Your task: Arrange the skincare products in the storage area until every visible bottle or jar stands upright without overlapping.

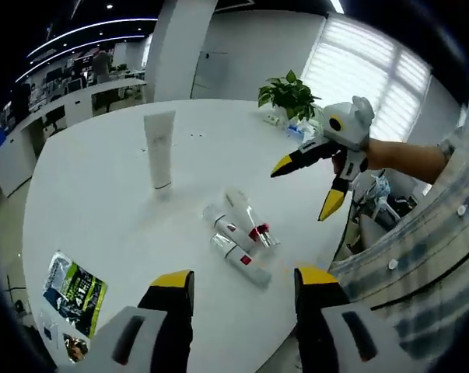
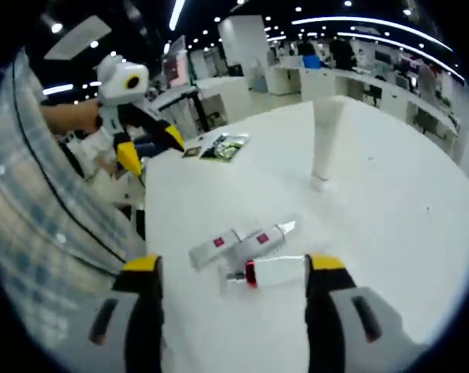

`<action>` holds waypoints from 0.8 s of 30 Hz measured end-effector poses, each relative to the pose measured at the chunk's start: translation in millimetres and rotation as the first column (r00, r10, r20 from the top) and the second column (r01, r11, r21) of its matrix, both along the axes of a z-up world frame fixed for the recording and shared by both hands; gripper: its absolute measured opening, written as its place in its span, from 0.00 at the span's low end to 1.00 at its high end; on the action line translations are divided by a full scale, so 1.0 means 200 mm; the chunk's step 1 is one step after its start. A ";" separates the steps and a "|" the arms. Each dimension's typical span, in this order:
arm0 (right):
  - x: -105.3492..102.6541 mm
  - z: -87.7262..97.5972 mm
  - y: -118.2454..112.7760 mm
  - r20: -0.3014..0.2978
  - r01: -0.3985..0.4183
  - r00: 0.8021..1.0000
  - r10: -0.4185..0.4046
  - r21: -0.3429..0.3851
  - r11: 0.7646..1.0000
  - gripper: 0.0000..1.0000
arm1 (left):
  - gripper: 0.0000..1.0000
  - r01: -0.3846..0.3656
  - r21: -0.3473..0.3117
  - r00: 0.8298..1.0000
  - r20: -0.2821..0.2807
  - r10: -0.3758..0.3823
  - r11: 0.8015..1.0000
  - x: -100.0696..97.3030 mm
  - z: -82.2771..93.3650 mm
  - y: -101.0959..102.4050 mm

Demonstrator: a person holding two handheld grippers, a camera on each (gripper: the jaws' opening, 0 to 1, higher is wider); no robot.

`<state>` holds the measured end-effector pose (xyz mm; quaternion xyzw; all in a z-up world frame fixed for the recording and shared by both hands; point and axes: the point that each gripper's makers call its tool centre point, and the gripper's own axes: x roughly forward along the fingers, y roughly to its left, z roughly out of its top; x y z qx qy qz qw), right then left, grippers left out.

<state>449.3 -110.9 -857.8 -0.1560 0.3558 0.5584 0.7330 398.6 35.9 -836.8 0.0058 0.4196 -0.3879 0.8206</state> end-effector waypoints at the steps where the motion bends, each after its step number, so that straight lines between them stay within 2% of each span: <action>1: 0.01 -0.01 -0.01 0.003 -0.019 1.000 0.019 -0.021 1.000 0.73 | 0.55 -0.002 0.001 1.000 0.002 0.002 1.000 -0.01 0.00 0.00; 3: 0.03 -0.05 -0.02 0.022 -0.082 0.996 0.084 -0.077 0.994 0.73 | 0.56 0.009 0.027 1.000 0.002 -0.009 1.000 -0.04 -0.02 0.00; 6: 0.05 -0.11 -0.02 0.006 -0.165 0.986 0.168 -0.147 0.975 0.74 | 0.57 0.042 0.068 0.999 -0.022 -0.041 0.997 -0.11 -0.07 0.01; 7: 0.08 -0.13 -0.03 0.031 -0.202 0.977 0.211 -0.186 0.962 0.74 | 0.57 0.051 0.078 0.998 -0.026 -0.049 0.996 -0.13 -0.08 0.01; 9: 0.10 -0.16 -0.04 0.042 -0.264 0.959 0.281 -0.237 0.935 0.74 | 0.57 0.051 0.087 0.998 -0.030 -0.048 0.995 -0.15 -0.10 0.03; 11: 0.12 -0.20 -0.06 0.040 -0.339 0.928 0.370 -0.324 0.883 0.75 | 0.57 0.026 0.070 0.999 -0.037 -0.023 0.997 -0.16 -0.09 0.04; 12: 0.13 -0.21 -0.06 0.059 -0.373 0.906 0.419 -0.355 0.857 0.75 | 0.57 0.016 0.064 0.999 -0.037 -0.014 0.998 -0.17 -0.08 0.04; 13: 0.14 -0.24 -0.07 0.066 -0.427 0.870 0.488 -0.395 0.814 0.75 | 0.57 0.002 0.058 0.999 -0.035 0.000 0.998 -0.17 -0.08 0.05; 15: 0.16 -0.27 -0.07 0.068 -0.482 0.820 0.568 -0.452 0.750 0.75 | 0.56 -0.019 0.051 0.999 -0.033 0.021 0.999 -0.17 -0.07 0.07; 16: 0.17 -0.27 -0.05 0.083 -0.507 0.792 0.605 -0.462 0.728 0.75 | 0.56 -0.029 0.047 0.999 -0.031 0.030 0.998 -0.17 -0.07 0.07; 17: 0.16 -0.28 -0.04 0.079 -0.549 0.748 0.659 -0.483 0.682 0.74 | 0.56 -0.042 0.044 0.999 -0.030 0.043 0.998 -0.17 -0.07 0.08; 18: 0.15 -0.29 -0.03 0.069 -0.576 0.721 0.689 -0.493 0.652 0.73 | 0.56 -0.050 0.042 0.998 -0.032 0.052 0.998 -0.18 -0.07 0.09; 19: 0.15 -0.30 -0.02 0.060 -0.611 0.676 0.734 -0.510 0.605 0.72 | 0.56 -0.059 0.042 0.998 -0.034 0.061 0.997 -0.18 -0.07 0.10; 20: 0.14 -0.31 -0.02 0.045 -0.636 0.649 0.760 -0.517 0.573 0.70 | 0.56 -0.063 0.044 0.997 -0.035 0.065 0.997 -0.19 -0.07 0.10; 21: 0.13 -0.33 -0.02 0.015 -0.667 0.607 0.795 -0.534 0.519 0.68 | 0.56 -0.066 0.048 0.997 -0.035 0.068 0.997 -0.20 -0.08 0.11; 24: 0.13 -0.38 -0.02 -0.028 -0.698 0.539 0.842 -0.574 0.428 0.66 | 0.56 -0.072 0.056 0.997 -0.034 0.074 0.996 -0.22 -0.08 0.12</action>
